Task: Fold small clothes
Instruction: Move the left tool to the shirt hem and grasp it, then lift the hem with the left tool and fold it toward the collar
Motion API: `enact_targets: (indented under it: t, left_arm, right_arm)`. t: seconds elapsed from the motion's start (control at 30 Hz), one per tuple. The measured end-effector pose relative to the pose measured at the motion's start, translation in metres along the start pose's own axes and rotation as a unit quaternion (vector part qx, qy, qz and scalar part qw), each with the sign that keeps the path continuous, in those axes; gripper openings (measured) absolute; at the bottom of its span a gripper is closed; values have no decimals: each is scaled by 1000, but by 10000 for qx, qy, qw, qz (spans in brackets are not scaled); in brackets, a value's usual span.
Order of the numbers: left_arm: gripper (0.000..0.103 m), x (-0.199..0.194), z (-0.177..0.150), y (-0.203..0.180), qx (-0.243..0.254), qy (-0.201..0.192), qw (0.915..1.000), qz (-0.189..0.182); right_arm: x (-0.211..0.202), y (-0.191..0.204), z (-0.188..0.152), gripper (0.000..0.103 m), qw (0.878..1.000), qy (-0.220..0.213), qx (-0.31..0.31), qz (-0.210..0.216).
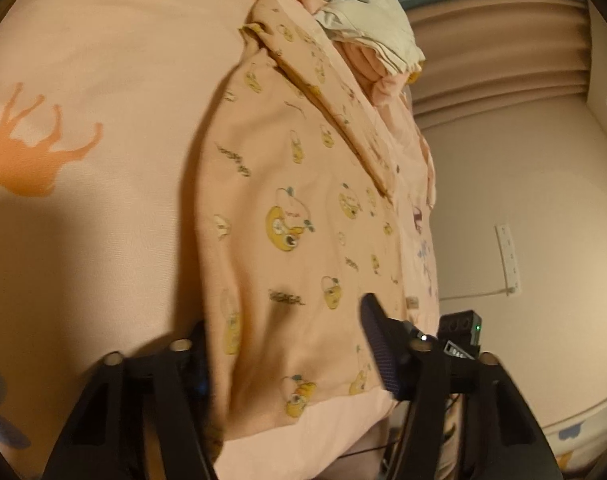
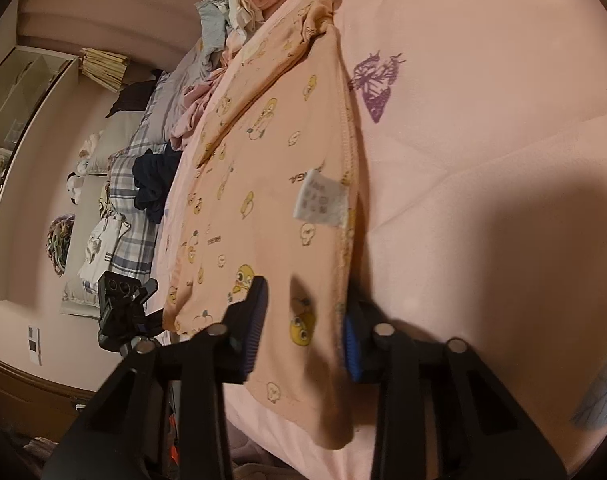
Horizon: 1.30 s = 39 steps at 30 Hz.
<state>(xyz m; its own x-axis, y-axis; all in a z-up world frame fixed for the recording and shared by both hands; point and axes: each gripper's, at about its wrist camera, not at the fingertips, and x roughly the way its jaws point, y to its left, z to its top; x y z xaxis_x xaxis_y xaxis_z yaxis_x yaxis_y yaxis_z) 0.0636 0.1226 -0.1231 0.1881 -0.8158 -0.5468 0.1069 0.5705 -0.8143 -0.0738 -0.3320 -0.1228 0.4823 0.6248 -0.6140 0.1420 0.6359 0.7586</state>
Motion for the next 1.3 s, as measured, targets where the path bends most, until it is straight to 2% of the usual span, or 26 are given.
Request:
enact_targets:
  t: [0.03,0.1,0.17,0.27,0.33,0.47,0.53,0.63,0.93,1.3]
  left_arm:
    - [44,0,-1,2,-40,15,10000,76]
    - [24,-2,-2,8,-138,19,9997,195]
    - [13,-3,-3,15,-336,18,9990,299]
    - [12,-6,-1,21,-557,-18,9983,176]
    - [6,-11,1,16,-520,-128,9985,68]
    - [5,-28,5,-4,-263,-465,9972,-527]
    - [3,-35,8,-15,-105,-620,9958,-666]
    - [0,-39,11,-27,6,-768,9949,-653]
    - [0,-45,8,-59,522,-1154,9872,-972]
    - [0,-63,-10,-78,899,-1212,9825,-1096]
  right_arm:
    - [-1,-1,-1,22,10000,-12,-19,-51]
    - [-2,-4,-2,13,9999,-47,-13,-108]
    - [-3,-6,-3,11,9999,-81,-6,-126]
    - [-4,-3,-4,10,9997,-145,-83,-161]
    - [-5,-1,-3,9,9998,-190,-86,-38]
    - [-9,9,-1,7,9988,-380,-158,262]
    - [-14,17,0,7,9973,-533,-237,452]
    - [-24,27,2,6,9934,-763,-331,788]
    - [-41,42,6,5,9839,-1245,-475,1190]
    - [-69,56,-10,4,9775,-1515,-781,1245]
